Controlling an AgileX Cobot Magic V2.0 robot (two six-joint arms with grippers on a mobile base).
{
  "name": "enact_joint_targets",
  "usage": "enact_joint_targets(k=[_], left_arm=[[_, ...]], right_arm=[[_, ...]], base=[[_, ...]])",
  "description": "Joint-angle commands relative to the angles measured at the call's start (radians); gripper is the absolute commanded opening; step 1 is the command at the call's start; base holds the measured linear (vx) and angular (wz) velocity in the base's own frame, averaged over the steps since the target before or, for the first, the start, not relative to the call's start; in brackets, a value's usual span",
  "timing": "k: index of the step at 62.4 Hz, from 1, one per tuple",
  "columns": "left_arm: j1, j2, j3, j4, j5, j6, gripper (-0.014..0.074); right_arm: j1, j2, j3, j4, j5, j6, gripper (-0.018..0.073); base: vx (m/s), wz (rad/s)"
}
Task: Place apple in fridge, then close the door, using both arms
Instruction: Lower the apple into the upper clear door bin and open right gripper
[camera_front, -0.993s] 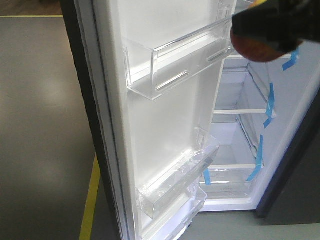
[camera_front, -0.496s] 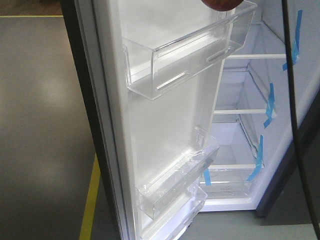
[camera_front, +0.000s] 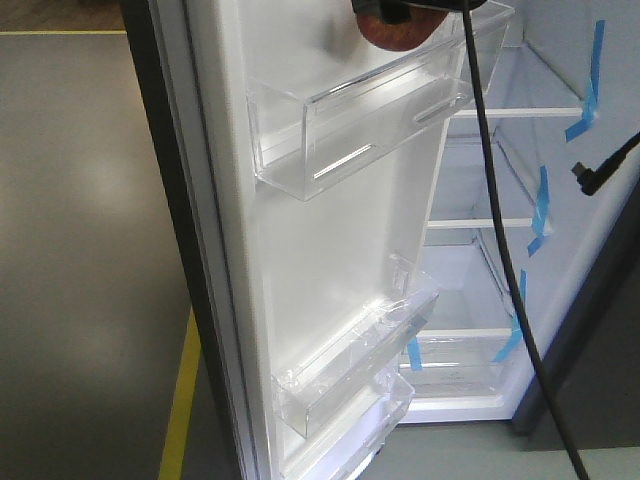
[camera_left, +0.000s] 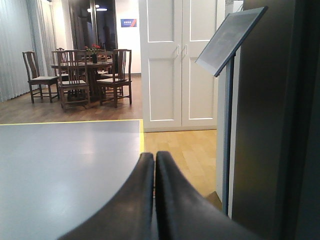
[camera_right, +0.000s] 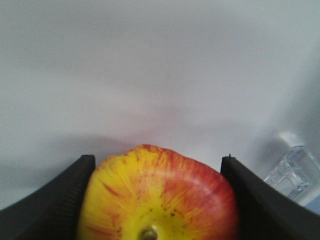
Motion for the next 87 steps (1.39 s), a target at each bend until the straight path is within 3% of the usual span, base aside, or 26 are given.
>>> enact_joint_targets(k=[1,9,21,29,58,87], left_arm=[[0.0,-0.015,0.022,-0.01,-0.077,-0.01,-0.0006],[0.0,-0.015,0.022,-0.01,-0.077,-0.01,-0.0006],[0.0,-0.015,0.022,-0.01,-0.077,-0.01,-0.0006],[0.0,-0.015,0.022,-0.01,-0.077,-0.01,-0.0006],[0.0,-0.015,0.022,-0.01,-0.077,-0.01,-0.0006],[0.0,-0.015,0.022,-0.01,-0.077,-0.01,-0.0006]], right_arm=[[-0.001,-0.027,-0.034,-0.011,-0.09,-0.012,0.0398],[-0.001,-0.015,-0.033,-0.025,-0.083,-0.007,0.0445],[-0.001,-0.013,-0.033,-0.05,-0.066,0.005,0.0611],[-0.001,-0.014,-0.033,-0.06,-0.059,0.005,0.0661],[0.0,-0.192,0.034,0.008,0.023,-0.012,0.0541],[0.002,-0.634,0.708,0.111,-0.228,-0.014,0.0453]], base=[[0.0,0.0],[0.0,0.0],[0.0,0.0],[0.0,0.0],[0.0,0.0],[0.0,0.0]])
